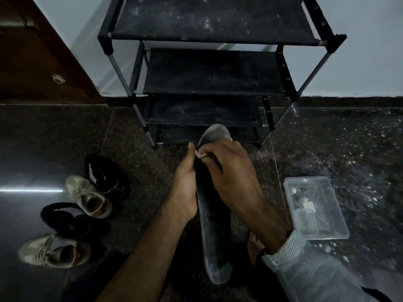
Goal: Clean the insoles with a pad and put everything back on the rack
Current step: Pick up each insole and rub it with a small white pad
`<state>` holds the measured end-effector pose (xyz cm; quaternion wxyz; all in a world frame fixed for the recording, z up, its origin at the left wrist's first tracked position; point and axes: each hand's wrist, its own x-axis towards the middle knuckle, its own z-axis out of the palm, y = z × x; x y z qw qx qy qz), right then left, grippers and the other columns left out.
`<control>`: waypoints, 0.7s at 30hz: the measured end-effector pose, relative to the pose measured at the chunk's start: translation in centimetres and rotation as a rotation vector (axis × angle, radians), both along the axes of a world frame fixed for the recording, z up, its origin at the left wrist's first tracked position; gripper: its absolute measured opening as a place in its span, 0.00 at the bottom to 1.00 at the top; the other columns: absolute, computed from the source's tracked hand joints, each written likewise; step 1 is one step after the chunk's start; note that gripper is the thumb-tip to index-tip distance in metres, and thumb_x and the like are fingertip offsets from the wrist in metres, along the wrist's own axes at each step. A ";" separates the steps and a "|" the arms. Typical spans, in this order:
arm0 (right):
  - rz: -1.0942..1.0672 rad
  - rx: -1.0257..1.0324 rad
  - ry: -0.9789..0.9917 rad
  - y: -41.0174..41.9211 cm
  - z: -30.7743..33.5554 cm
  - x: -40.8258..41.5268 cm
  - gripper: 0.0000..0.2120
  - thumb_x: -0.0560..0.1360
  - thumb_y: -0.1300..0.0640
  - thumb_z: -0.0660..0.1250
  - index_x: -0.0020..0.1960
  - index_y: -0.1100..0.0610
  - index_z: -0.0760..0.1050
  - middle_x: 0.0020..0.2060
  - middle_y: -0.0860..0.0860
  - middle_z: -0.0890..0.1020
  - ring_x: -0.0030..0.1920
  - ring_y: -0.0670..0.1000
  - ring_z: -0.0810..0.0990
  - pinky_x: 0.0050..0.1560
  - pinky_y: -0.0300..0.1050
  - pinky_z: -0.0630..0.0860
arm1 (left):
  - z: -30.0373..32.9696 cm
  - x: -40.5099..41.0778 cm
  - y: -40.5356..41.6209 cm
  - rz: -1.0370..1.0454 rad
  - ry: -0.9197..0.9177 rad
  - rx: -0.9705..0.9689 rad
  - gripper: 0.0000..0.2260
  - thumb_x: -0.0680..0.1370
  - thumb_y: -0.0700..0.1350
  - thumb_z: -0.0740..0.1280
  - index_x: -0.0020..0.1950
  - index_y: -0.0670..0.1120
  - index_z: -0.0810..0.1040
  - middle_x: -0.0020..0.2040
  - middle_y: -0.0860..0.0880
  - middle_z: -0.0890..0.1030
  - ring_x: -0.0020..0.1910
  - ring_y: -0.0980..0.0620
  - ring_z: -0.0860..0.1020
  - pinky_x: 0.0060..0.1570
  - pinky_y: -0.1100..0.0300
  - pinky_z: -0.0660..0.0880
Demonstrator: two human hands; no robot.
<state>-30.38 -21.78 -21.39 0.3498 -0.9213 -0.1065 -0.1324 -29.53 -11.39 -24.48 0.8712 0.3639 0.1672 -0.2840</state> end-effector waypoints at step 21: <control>-0.238 0.016 0.101 -2.6 -0.8 0.9 0.05 0.77 0.57 0.67 0.50 0.51 0.81 0.51 0.49 0.82 0.51 0.52 0.77 0.52 0.58 0.74 | 0.3 0.2 -0.1 0.007 0.002 0.031 0.28 0.80 0.62 0.51 0.58 0.43 0.80 0.50 0.42 0.84 0.47 0.47 0.84 0.45 0.56 0.81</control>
